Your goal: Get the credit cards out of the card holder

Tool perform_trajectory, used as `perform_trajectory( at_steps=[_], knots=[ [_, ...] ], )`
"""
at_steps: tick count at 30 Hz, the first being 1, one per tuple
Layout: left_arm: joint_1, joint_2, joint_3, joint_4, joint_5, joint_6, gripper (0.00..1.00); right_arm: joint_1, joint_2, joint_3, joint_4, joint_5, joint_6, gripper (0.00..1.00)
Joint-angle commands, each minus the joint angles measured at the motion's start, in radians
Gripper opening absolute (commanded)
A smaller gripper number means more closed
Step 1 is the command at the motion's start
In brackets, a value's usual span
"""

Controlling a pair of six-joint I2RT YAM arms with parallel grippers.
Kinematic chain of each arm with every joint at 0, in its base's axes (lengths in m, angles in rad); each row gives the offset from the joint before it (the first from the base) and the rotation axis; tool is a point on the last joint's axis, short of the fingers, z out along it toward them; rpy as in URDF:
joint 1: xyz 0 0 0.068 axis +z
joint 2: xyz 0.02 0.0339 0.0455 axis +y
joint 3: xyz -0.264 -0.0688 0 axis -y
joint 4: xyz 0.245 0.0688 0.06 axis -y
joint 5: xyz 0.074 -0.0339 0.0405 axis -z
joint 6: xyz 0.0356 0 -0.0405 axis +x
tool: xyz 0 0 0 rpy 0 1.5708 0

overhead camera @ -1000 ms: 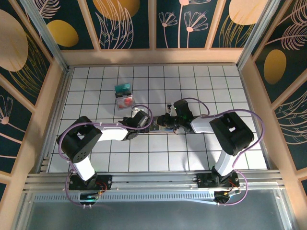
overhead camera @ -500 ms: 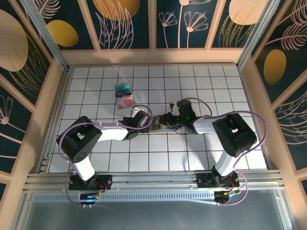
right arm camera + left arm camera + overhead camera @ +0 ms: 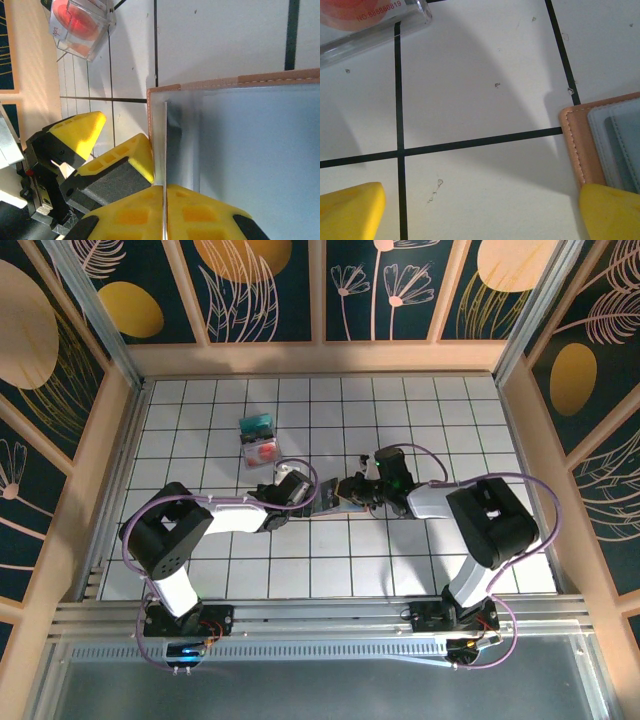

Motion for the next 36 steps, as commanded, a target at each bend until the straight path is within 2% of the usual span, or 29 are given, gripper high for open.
perform_trajectory(
  at_steps=[1, 10, 28, 32, 36],
  knots=[
    [0.002, 0.032, 0.003, -0.080, -0.008, -0.002, 0.99, -0.012, -0.047, -0.005, -0.039, 0.037, -0.028, 0.07],
    [0.002, 0.021, 0.006, -0.080, 0.002, -0.010, 0.99, -0.026, -0.085, 0.024, -0.163, 0.127, -0.092, 0.02],
    [0.002, -0.010, 0.013, -0.036, 0.068, -0.048, 0.99, -0.058, -0.132, 0.028, -0.211, 0.170, -0.129, 0.00],
    [0.001, -0.029, 0.011, -0.036, 0.068, -0.067, 0.99, -0.063, -0.166, 0.017, -0.212, 0.183, -0.142, 0.00],
    [0.002, -0.115, 0.013, -0.037, 0.053, -0.099, 0.99, -0.064, -0.215, 0.007, -0.212, 0.199, -0.159, 0.00]
  ],
)
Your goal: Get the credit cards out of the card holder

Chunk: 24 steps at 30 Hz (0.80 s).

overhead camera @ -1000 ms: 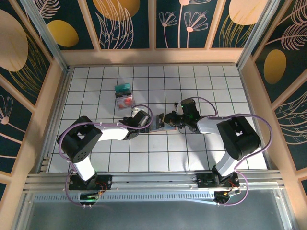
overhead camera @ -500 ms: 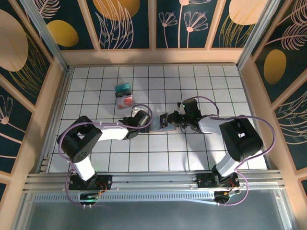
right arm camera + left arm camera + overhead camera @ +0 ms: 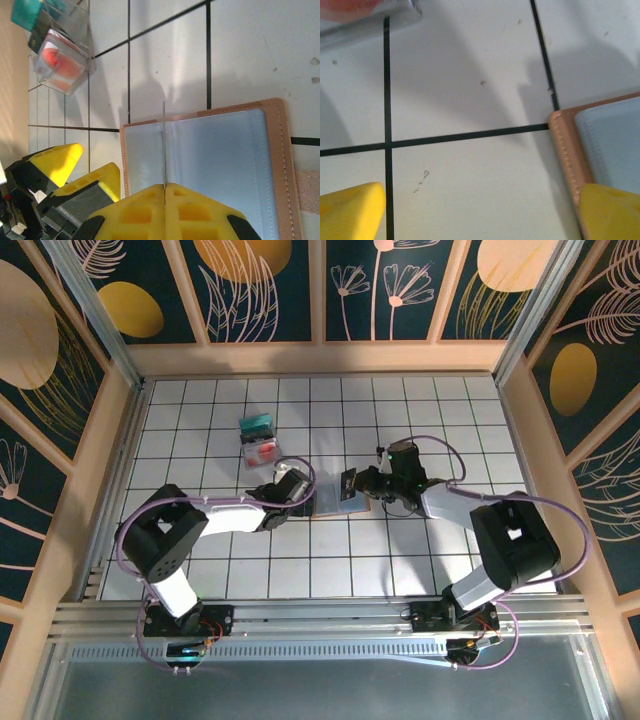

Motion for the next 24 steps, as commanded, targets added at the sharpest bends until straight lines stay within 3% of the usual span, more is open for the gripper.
perform_trajectory(
  at_steps=[1, 8, 15, 24],
  knots=[
    [0.001, -0.082, 0.008, -0.012, -0.006, -0.049, 0.99, -0.009, -0.061, -0.005, -0.008, 0.032, -0.035, 0.00],
    [0.042, -0.208, -0.004, 0.053, 0.066, -0.094, 0.99, -0.013, -0.147, -0.025, 0.034, 0.040, -0.046, 0.00],
    [0.120, -0.336, -0.075, 0.240, 0.265, -0.130, 0.99, -0.015, -0.221, -0.051, 0.166, -0.020, -0.034, 0.00],
    [0.136, -0.334, -0.074, 0.456, 0.546, -0.126, 0.99, -0.015, -0.231, -0.065, 0.405, -0.153, 0.042, 0.00]
  ],
)
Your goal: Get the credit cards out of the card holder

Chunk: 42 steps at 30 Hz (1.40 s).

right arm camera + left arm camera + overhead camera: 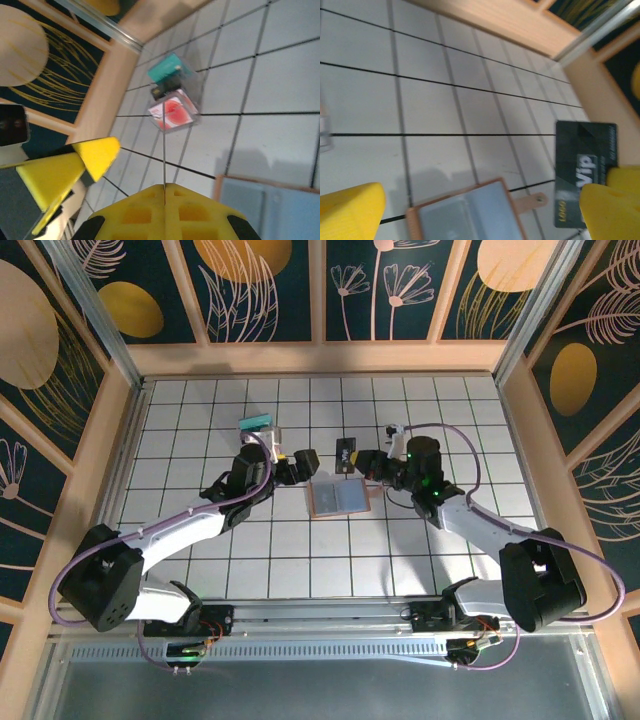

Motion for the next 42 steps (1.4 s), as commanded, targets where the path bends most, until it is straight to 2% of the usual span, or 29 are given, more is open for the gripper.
perform_trajectory(
  at_steps=[1, 10, 14, 20, 25, 33, 38, 42],
  knots=[
    [0.005, 0.008, -0.003, 0.165, 0.173, -0.014, 0.96, -0.006, -0.007, -0.017, 0.173, -0.082, 0.051, 0.00],
    [0.014, 0.033, 0.000, 0.291, 0.302, -0.046, 0.70, 0.004, 0.059, -0.031, 0.408, -0.200, 0.160, 0.00],
    [0.022, 0.048, -0.007, 0.350, 0.332, -0.072, 0.65, 0.020, 0.077, -0.020, 0.431, -0.217, 0.169, 0.00],
    [0.035, 0.067, -0.011, 0.419, 0.364, -0.113, 0.45, 0.037, 0.103, -0.004, 0.468, -0.245, 0.193, 0.00],
    [0.038, 0.072, -0.011, 0.445, 0.384, -0.124, 0.23, 0.042, 0.130, 0.004, 0.504, -0.263, 0.216, 0.00],
    [0.040, 0.069, -0.008, 0.432, 0.406, -0.105, 0.02, 0.043, 0.147, 0.018, 0.527, -0.279, 0.229, 0.00],
    [0.039, 0.059, 0.005, 0.396, 0.413, -0.058, 0.00, 0.044, 0.130, 0.022, 0.476, -0.266, 0.199, 0.12],
    [0.041, 0.026, 0.052, 0.263, 0.385, 0.050, 0.00, 0.041, 0.083, 0.032, 0.354, -0.230, 0.130, 0.35]
  ],
)
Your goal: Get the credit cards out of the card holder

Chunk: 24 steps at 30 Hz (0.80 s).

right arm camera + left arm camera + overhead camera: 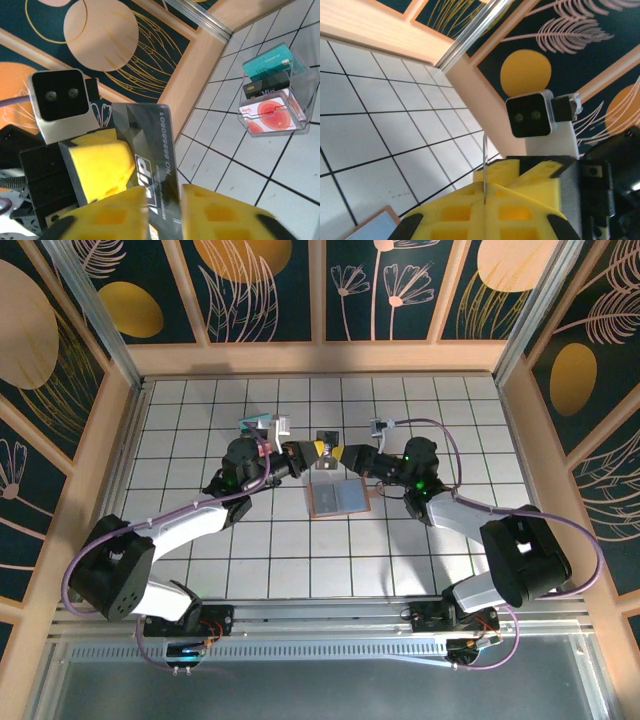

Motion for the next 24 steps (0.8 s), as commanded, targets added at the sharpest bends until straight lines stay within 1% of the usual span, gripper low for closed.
perform_trajectory(
  at_steps=[1, 4, 5, 6, 9, 11, 13, 16, 20, 24],
  knots=[
    [-0.004, -0.046, 0.063, -0.127, -0.009, 0.143, 0.00, 0.010, -0.067, 0.045, -0.104, 0.015, -0.088, 0.42],
    [0.002, -0.071, 0.123, -0.285, -0.050, 0.285, 0.00, 0.008, -0.120, 0.067, -0.243, 0.068, -0.162, 0.58],
    [0.004, -0.076, 0.139, -0.331, -0.063, 0.334, 0.00, 0.009, -0.137, 0.073, -0.282, 0.085, -0.182, 0.69],
    [0.005, -0.081, 0.159, -0.385, -0.083, 0.390, 0.00, 0.007, -0.157, 0.079, -0.328, 0.109, -0.203, 0.78],
    [0.009, -0.086, 0.214, -0.526, -0.139, 0.538, 0.00, 0.008, -0.215, 0.095, -0.437, 0.179, -0.266, 0.90],
    [0.014, -0.083, 0.232, -0.596, -0.185, 0.625, 0.00, 0.007, -0.253, 0.105, -0.508, 0.234, -0.297, 0.95],
    [0.022, -0.078, 0.266, -0.641, -0.217, 0.702, 0.00, 0.007, -0.292, 0.111, -0.568, 0.301, -0.321, 0.99],
    [0.046, -0.064, 0.296, -0.694, -0.250, 0.796, 0.00, 0.006, -0.362, 0.105, -0.631, 0.419, -0.346, 0.99],
    [0.100, -0.028, 0.335, -0.739, -0.237, 0.892, 0.00, 0.000, -0.469, 0.081, -0.674, 0.539, -0.373, 0.99],
    [0.146, 0.027, 0.388, -0.823, -0.234, 1.004, 0.00, -0.007, -0.585, 0.048, -0.693, 0.639, -0.379, 0.99]
  ],
)
